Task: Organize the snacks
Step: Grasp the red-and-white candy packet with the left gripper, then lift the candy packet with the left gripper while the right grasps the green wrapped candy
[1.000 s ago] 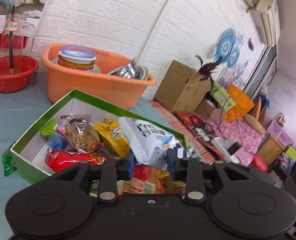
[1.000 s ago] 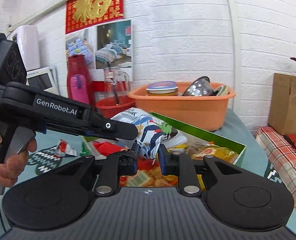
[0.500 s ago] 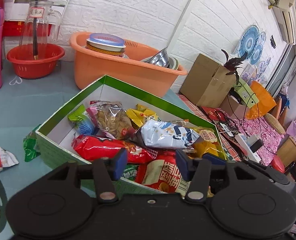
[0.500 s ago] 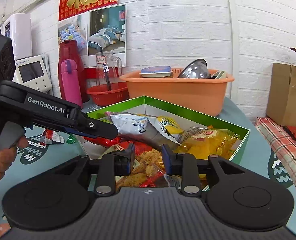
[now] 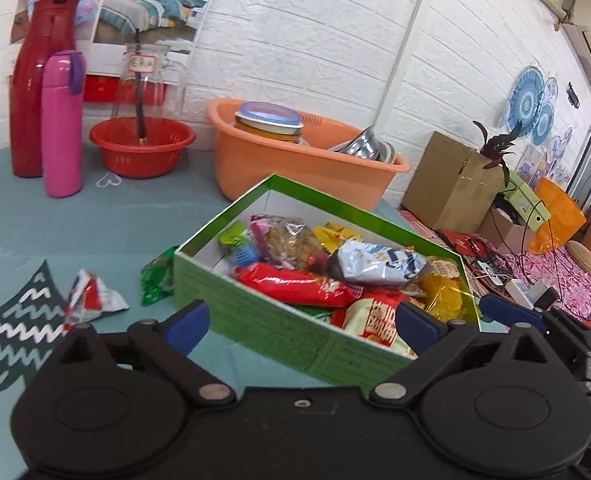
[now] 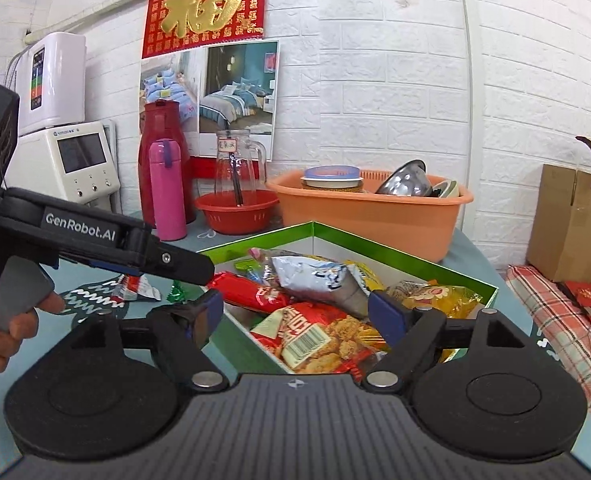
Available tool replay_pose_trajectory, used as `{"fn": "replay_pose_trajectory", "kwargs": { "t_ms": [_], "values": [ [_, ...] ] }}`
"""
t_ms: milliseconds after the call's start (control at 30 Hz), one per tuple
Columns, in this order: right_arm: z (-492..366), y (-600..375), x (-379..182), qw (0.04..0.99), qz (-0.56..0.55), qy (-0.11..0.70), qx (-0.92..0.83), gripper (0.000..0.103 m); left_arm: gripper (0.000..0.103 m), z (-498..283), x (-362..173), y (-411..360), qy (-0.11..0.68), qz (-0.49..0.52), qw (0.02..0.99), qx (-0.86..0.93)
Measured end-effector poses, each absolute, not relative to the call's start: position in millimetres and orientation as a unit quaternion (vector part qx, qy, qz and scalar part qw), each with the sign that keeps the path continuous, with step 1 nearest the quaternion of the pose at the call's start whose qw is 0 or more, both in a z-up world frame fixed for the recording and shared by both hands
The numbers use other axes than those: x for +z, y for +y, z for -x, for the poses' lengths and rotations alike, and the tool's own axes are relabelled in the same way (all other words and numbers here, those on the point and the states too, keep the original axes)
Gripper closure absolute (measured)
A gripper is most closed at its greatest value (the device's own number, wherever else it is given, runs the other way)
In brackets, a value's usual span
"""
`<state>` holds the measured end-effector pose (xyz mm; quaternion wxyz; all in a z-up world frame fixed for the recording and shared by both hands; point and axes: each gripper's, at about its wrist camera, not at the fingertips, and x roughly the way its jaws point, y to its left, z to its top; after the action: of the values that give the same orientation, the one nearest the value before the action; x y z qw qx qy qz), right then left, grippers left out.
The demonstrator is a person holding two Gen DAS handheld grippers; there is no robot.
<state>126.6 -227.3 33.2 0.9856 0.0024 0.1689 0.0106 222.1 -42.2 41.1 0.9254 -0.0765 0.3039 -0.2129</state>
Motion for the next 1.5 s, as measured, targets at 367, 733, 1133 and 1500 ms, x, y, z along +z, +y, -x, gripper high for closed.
{"fn": "replay_pose_trajectory", "kwargs": {
  "t_ms": [367,733,1133,1500],
  "values": [
    [-115.9,-182.6,29.1,0.981,0.008,0.187,0.052,0.000,0.000,-215.0,32.6,33.6,0.300,0.089,0.942,-0.122],
    [-119.4,-151.7,15.8,0.972,0.000,0.215,0.097,0.000,0.000,-257.8,12.8,81.1,0.312,0.147,0.937,-0.058],
    [-142.3,-152.3,8.2,0.963,-0.011,0.238,0.126,0.000,0.040,-301.3,-27.4,72.2,0.341,0.146,0.925,-0.079],
    [-226.5,-121.4,33.5,0.941,0.106,0.256,0.193,0.000,0.040,-251.3,-14.0,98.4,0.337,0.171,0.924,-0.060]
  ]
}}
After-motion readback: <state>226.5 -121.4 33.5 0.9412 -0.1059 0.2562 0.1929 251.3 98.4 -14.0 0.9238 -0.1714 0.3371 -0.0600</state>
